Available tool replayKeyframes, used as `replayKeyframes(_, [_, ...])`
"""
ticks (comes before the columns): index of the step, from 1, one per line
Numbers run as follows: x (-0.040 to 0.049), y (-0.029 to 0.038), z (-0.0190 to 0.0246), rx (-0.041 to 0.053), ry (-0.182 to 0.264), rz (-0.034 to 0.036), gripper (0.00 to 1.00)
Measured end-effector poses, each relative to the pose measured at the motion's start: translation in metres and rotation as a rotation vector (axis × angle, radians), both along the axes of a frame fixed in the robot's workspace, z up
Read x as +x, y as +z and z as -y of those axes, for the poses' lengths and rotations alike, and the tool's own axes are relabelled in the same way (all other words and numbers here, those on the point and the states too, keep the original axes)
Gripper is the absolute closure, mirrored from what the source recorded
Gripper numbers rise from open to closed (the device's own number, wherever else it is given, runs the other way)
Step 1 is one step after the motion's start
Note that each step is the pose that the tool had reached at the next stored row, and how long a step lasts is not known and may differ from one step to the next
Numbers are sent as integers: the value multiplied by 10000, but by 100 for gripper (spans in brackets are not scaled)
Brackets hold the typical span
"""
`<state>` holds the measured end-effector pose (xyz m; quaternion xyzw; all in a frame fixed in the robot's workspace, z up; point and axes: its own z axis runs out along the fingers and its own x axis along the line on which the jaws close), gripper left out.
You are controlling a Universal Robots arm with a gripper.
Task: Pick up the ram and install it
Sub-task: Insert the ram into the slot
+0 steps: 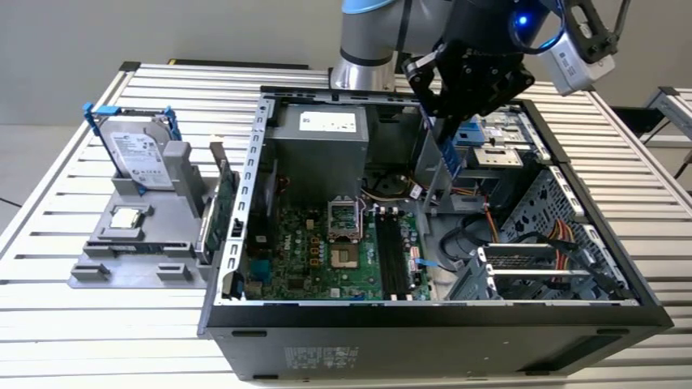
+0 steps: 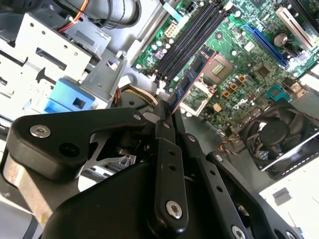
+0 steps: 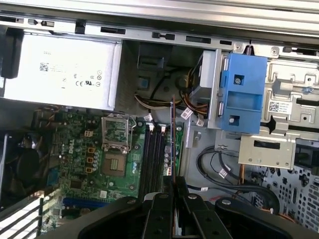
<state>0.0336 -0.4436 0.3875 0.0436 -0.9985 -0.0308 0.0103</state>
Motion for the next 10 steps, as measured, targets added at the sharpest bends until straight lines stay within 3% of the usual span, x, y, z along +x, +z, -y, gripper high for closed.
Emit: replayKeyframes(10, [0,-10,0,3,-17,0,100])
